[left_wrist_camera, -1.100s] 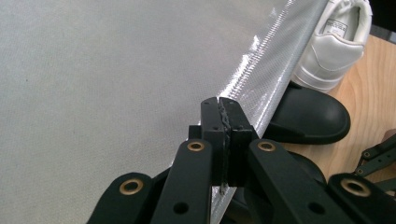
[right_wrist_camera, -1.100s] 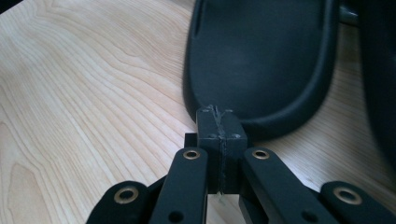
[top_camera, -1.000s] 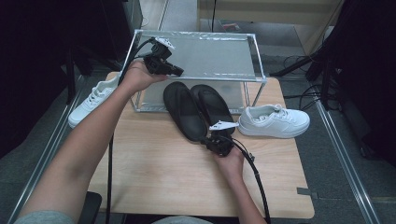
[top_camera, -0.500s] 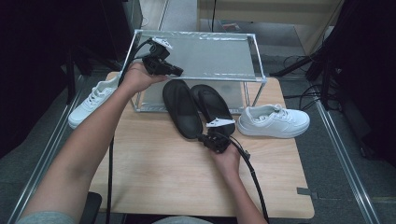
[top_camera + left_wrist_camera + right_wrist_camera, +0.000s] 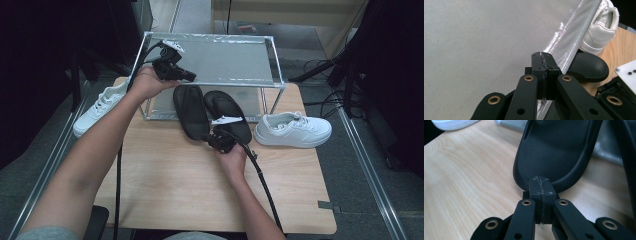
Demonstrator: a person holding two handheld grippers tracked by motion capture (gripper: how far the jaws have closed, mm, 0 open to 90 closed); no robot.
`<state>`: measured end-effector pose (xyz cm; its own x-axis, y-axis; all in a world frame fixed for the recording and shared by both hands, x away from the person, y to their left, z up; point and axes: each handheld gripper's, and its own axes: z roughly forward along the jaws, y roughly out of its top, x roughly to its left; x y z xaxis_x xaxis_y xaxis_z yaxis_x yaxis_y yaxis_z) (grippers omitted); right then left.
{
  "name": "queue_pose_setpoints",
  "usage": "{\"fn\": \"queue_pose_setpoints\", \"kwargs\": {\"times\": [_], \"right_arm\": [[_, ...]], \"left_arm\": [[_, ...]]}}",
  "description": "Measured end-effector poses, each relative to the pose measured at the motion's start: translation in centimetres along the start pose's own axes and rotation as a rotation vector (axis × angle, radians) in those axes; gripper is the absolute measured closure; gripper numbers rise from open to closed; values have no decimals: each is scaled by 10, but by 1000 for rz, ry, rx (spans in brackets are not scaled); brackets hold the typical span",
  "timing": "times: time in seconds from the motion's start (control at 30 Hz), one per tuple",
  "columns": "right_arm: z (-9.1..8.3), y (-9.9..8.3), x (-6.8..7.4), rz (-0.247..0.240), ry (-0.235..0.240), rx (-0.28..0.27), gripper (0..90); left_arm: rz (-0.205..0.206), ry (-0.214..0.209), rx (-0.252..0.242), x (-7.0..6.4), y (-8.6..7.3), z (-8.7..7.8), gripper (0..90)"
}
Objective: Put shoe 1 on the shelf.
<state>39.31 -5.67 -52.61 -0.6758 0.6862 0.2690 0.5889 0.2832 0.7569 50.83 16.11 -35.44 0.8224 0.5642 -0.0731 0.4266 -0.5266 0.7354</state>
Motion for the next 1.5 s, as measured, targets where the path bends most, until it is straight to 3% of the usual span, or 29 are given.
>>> {"fn": "queue_pose_setpoints", "kwargs": {"times": [0.27, 0.43, 0.8, 0.97, 1.13, 1.37, 1.5], "right_arm": [[20, 22, 4, -15, -28, -5, 900], [34, 33, 0, 40, -5, -7, 900], [53, 46, -2, 21, -42, 6, 900], [39, 45, 2, 23, -17, -22, 900], [11, 37, 4, 5, -3, -59, 900], [-26, 13, -2, 19, -3, -88, 900], [-46, -3, -10, 28, -27, -97, 900]], "left_arm": [[7, 3, -4, -1, -1, 0, 900], [2, 6, 3, -1, 1, 0, 899], [-12, -3, -1, 1, 0, 0, 895], [-18, -3, 7, 2, 1, 0, 871], [-12, -9, 9, 3, 1, 0, 877], [-17, -19, 12, 5, 2, 0, 882], [-14, -21, 12, 5, 2, 0, 882]]}}
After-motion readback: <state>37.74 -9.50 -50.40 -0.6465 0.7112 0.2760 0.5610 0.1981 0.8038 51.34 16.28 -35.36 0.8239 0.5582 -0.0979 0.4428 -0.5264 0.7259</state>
